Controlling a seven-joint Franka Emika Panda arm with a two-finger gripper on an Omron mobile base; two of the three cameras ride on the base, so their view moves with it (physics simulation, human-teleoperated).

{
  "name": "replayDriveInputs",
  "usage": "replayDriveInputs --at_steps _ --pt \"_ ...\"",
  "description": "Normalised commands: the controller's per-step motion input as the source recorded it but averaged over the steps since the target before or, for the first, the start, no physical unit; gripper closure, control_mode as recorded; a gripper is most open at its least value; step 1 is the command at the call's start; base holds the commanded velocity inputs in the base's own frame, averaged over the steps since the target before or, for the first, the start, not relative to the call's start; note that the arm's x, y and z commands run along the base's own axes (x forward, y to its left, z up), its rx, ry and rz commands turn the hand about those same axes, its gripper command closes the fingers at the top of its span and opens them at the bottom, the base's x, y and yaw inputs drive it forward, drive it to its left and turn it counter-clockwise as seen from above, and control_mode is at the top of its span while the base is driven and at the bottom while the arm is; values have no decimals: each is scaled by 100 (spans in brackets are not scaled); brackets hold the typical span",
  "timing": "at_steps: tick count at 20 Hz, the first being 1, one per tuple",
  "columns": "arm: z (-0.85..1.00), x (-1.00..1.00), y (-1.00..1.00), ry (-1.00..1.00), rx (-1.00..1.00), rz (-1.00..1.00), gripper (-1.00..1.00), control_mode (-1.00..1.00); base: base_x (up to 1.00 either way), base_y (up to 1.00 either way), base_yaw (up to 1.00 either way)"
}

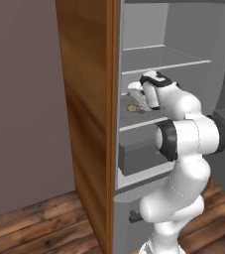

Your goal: Place two dumplings into each of the tupperware containers and then place the containers in the fridge.

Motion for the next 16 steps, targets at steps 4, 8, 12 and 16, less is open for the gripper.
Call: replayDriveInputs --at_steps 4,8,12,16 --pt "-21 -100 -100 -24 20 -5 -100 -100 0 0 0" --pt "-6 -100 -97 -24 7 0 -100 -100 0 0 0" --pt "-29 -100 -40 -9 -33 0 -100 -100 0 0 0" --pt "-93 -100 0 8 -84 0 -100 -100 0 0 0"
